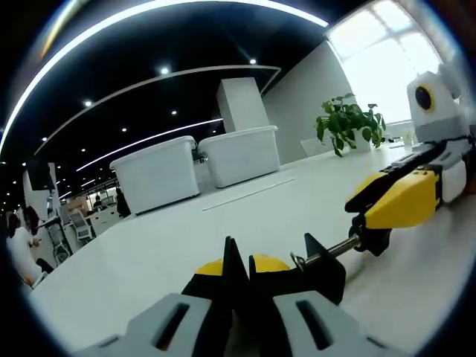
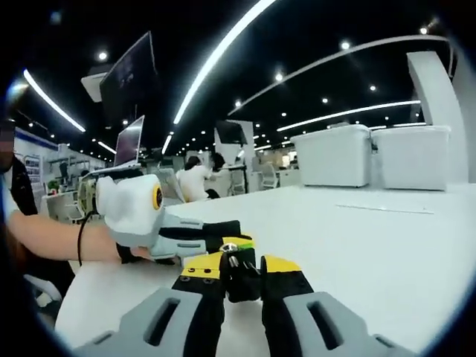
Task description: Clamp the fixed fixture on the desktop, loosen the retaining clip, secure it to the edge of the desk, and tighten the retaining clip.
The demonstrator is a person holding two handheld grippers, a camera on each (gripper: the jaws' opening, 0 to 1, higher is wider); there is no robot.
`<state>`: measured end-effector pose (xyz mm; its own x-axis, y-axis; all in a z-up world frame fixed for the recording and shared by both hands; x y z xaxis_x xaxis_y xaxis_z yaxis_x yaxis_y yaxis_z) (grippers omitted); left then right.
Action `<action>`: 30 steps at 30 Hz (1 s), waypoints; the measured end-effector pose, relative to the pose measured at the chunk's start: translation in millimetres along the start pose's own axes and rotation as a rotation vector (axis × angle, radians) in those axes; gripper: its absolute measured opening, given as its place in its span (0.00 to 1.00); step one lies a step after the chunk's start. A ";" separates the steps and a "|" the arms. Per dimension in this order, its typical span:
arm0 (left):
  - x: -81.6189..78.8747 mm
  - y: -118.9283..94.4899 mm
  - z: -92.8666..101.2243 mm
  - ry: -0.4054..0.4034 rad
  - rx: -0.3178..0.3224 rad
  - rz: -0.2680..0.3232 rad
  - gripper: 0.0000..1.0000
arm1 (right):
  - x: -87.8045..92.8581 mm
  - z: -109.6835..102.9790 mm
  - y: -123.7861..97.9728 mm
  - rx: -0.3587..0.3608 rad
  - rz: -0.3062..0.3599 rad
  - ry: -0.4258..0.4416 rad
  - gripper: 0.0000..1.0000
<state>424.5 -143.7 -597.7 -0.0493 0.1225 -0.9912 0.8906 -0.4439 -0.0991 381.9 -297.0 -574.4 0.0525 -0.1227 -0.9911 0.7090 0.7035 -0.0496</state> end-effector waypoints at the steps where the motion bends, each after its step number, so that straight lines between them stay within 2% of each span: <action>1: 0.0 0.0 0.0 0.000 0.000 0.000 0.09 | -0.3 -0.7 0.1 -0.001 0.004 -0.025 0.18; 3: 0.0 0.0 -0.1 -0.001 0.000 0.000 0.09 | -2.7 -4.4 -0.3 -0.004 0.032 -0.179 0.17; 7: -0.1 -0.1 -0.5 -0.001 -0.001 -0.001 0.09 | -1.5 -11.3 -1.1 0.007 0.028 -0.249 0.16; 9: -0.1 -0.1 -0.7 -0.002 -0.002 -0.001 0.09 | -2.7 -12.9 -0.1 0.018 0.021 -0.348 0.16; 16: -0.1 0.2 -1.2 -0.003 -0.004 -0.002 0.09 | -4.8 -19.8 4.6 0.061 -0.017 -0.608 0.16; 26: 0.1 0.0 -0.9 -0.004 -0.003 -0.002 0.10 | -3.6 -26.8 6.8 0.089 -0.063 -0.860 0.16; 30: 0.0 0.1 -0.9 -0.005 -0.003 -0.002 0.10 | -3.1 -27.6 7.0 0.090 -0.067 -0.869 0.17</action>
<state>425.0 -142.9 -597.7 -0.0527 0.1191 -0.9915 0.8920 -0.4408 -0.1004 367.3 -272.4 -575.1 0.4998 -0.6779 -0.5392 0.7809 0.6219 -0.0580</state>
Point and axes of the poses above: the point that each gripper's makers call its tool centre point, and the gripper's own axes: y roughly forward along the fingers, z roughly to its right, x roughly out of its underside, the point moved 8 cm from there along -y, roughly backward along the fingers, and after that the axes turned 9 degrees about -y, right-handed, at the moved point
